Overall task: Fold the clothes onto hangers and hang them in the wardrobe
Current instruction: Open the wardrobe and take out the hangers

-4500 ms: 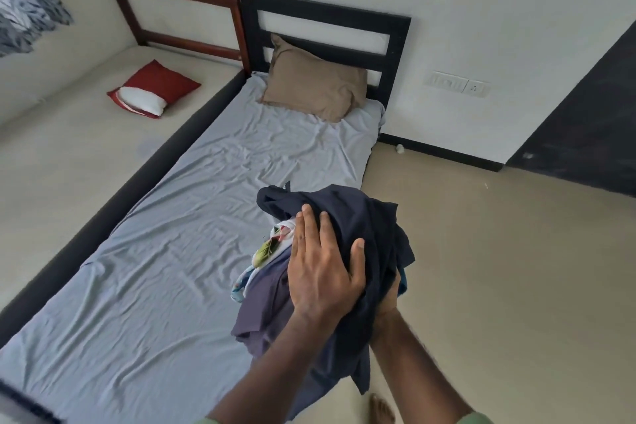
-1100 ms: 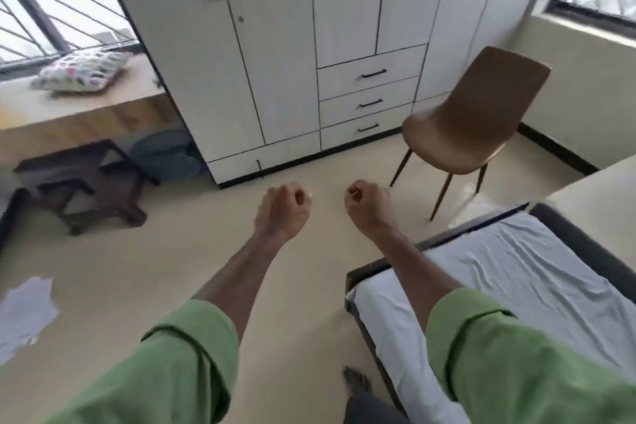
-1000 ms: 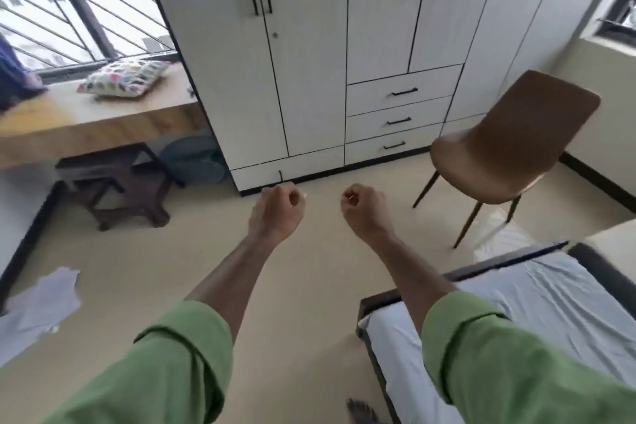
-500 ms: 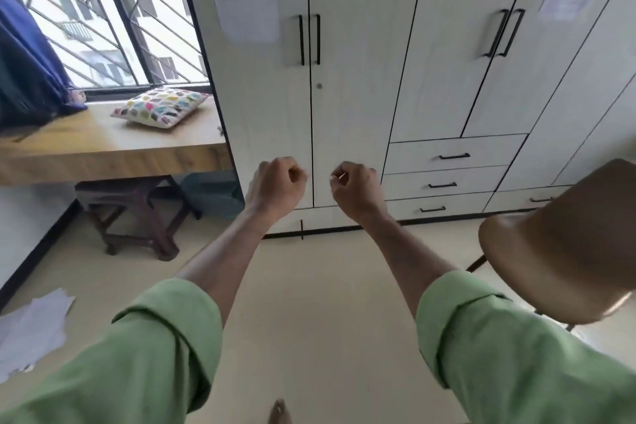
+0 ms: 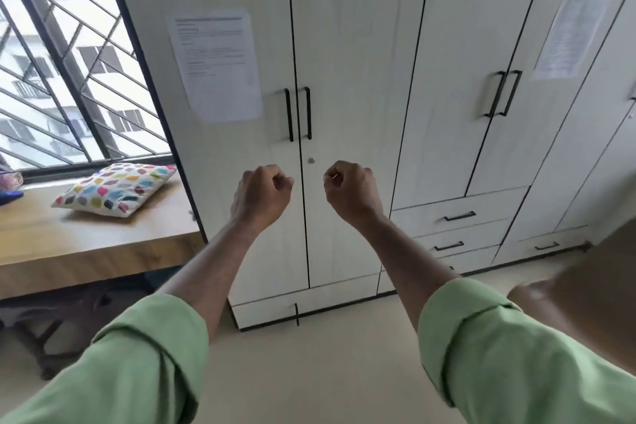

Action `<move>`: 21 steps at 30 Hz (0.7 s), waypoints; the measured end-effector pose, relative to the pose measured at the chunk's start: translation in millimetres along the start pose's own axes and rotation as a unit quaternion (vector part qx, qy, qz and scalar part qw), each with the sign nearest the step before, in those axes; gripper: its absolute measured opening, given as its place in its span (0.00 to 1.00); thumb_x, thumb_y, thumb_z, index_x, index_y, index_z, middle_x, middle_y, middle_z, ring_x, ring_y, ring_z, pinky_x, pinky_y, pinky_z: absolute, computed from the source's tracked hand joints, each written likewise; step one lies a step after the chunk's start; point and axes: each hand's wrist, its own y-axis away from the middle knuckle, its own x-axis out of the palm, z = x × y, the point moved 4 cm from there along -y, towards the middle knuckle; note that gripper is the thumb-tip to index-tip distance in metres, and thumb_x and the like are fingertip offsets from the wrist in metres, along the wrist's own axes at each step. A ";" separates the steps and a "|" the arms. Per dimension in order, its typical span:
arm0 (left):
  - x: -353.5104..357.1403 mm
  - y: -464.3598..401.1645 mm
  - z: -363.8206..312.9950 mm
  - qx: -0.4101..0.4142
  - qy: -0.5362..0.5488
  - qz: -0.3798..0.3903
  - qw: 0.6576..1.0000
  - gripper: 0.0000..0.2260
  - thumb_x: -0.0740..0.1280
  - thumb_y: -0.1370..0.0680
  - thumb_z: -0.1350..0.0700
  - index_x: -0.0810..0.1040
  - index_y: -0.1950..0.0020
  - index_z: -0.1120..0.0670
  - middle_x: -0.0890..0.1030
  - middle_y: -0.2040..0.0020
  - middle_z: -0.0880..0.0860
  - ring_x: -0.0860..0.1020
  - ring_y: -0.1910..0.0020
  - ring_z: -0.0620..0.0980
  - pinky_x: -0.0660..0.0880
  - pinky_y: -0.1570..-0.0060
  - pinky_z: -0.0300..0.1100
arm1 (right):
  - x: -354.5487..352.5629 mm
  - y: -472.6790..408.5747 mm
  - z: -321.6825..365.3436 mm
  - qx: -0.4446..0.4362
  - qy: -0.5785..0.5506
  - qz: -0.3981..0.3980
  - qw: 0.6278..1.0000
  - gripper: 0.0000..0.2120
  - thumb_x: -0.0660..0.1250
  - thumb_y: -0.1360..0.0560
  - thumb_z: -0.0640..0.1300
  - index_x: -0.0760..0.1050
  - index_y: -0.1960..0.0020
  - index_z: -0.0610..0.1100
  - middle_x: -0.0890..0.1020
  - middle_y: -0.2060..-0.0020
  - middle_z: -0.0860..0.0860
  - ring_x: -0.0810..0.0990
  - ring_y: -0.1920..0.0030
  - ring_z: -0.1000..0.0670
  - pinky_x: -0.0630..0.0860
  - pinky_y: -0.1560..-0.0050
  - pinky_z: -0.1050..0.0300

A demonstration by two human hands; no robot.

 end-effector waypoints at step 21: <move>128.8 -283.4 46.1 -0.052 0.017 -0.074 0.996 0.06 0.72 0.25 0.52 0.82 0.58 0.53 0.84 0.62 0.48 0.83 0.61 0.52 0.81 0.56 0.48 | 132.8 -337.9 -73.5 0.001 -0.063 0.015 0.998 0.05 0.69 0.22 0.45 0.83 0.51 0.45 0.85 0.59 0.48 0.81 0.59 0.46 0.74 0.61 0.58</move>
